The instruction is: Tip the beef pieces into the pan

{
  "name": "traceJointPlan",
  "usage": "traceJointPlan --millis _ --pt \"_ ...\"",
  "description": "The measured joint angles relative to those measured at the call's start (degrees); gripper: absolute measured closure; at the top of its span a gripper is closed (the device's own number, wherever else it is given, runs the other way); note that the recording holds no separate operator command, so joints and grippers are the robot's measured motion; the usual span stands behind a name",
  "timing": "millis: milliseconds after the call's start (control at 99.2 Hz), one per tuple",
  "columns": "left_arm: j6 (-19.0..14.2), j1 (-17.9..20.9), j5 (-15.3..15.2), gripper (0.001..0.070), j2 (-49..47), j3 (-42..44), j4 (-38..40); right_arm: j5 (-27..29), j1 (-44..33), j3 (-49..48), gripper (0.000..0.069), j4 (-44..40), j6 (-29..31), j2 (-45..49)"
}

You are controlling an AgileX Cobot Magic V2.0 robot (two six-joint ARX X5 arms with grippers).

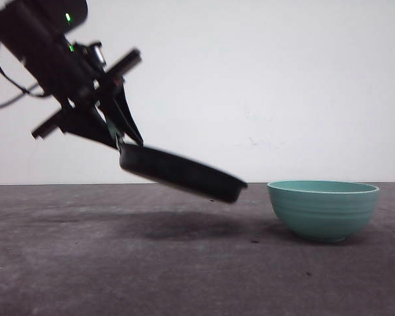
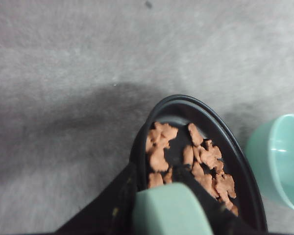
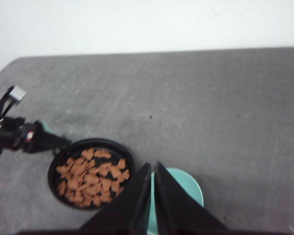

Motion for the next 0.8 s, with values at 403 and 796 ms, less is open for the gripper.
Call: traceJointPlan --millis 403,796 --pt "0.90 0.02 0.81 0.0484 4.61 0.15 -1.51 1.38 0.00 0.00 0.0682 -2.05 -0.50 -2.25" --pt "0.35 1.97 -5.18 0.0016 -3.65 0.17 -4.96 1.40 0.00 -0.04 0.0682 0.74 -1.57 -2.12"
